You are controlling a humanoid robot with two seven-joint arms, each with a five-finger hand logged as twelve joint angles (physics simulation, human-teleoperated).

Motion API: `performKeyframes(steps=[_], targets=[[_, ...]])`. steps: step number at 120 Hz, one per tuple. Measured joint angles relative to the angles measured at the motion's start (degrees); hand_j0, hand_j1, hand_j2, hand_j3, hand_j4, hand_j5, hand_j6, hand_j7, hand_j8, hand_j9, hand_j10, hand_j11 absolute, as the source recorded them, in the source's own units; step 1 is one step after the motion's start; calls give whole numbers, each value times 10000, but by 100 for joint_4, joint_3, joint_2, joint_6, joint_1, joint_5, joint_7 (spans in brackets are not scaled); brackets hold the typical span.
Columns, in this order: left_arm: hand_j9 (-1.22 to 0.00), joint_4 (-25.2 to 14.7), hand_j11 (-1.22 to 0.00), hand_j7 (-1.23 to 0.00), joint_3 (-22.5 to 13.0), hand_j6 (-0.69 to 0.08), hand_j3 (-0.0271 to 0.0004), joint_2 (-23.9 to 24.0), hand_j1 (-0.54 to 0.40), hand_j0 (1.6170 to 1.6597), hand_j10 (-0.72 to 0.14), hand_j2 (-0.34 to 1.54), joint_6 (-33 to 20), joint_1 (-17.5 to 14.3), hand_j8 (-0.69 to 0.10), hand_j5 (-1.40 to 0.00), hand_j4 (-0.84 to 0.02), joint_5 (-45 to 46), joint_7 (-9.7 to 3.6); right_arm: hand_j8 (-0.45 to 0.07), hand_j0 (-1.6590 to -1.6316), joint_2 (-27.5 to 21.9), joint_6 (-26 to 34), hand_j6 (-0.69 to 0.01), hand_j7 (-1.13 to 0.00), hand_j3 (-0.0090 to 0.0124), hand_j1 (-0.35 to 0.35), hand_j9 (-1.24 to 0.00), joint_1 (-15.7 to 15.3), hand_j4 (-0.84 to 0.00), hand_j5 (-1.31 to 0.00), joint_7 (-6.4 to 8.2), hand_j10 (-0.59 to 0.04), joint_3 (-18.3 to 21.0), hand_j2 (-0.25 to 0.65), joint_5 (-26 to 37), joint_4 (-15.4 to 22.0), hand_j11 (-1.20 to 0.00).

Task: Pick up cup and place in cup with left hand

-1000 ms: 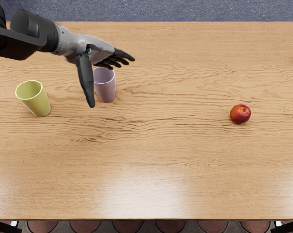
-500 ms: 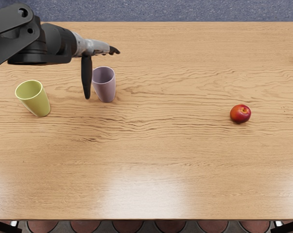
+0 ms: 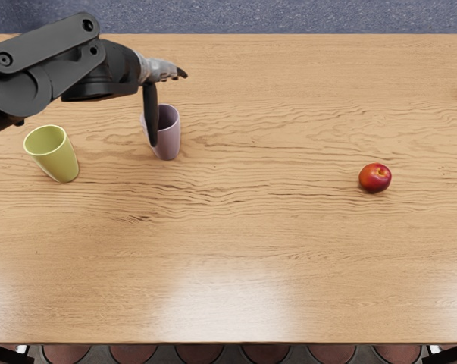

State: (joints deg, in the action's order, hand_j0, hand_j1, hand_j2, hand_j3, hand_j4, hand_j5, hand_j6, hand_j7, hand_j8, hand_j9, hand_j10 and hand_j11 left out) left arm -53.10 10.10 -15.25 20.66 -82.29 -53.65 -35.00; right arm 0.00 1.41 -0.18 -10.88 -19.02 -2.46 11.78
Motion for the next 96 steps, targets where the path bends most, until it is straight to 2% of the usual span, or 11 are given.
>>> performKeyframes(steps=[21, 38, 58, 96], targets=[[-1, 118, -1, -2, -67, -33, 0, 71, 3491, 16581, -19, 9, -8, 69, -29, -4, -23, 34, 0, -311, -16581, 0, 1, -311, -404, 0, -3117, -404, 0, -311, -404, 5, -311, 2, -64, 0, 0, -404], [-1, 433, -1, -2, -130, -32, 0, 285, 3491, 16581, -19, 9, -4, 64, -29, -4, -23, 34, 0, -310, -16581, 0, 0, -310, -404, 0, -3117, -404, 0, -311, -404, 1, -311, 3, -64, 0, 0, -404], [-1, 772, -1, -2, -247, -32, 0, 309, 3491, 16581, -19, 9, -1, 73, -29, -4, -23, 41, 0, -311, -16581, 0, 0, -311, -405, 0, -3116, -405, 1, -312, -405, -1, -311, 3, -64, 0, 2, -405], [-1, 963, -1, -2, -332, -31, 0, 514, 3491, 16581, -18, 9, 0, 158, -28, -3, -22, 48, 0, -311, -16581, 0, 0, -311, -405, 0, -3116, -405, 6, -312, -405, -2, -311, 4, -64, 0, 4, -405]])
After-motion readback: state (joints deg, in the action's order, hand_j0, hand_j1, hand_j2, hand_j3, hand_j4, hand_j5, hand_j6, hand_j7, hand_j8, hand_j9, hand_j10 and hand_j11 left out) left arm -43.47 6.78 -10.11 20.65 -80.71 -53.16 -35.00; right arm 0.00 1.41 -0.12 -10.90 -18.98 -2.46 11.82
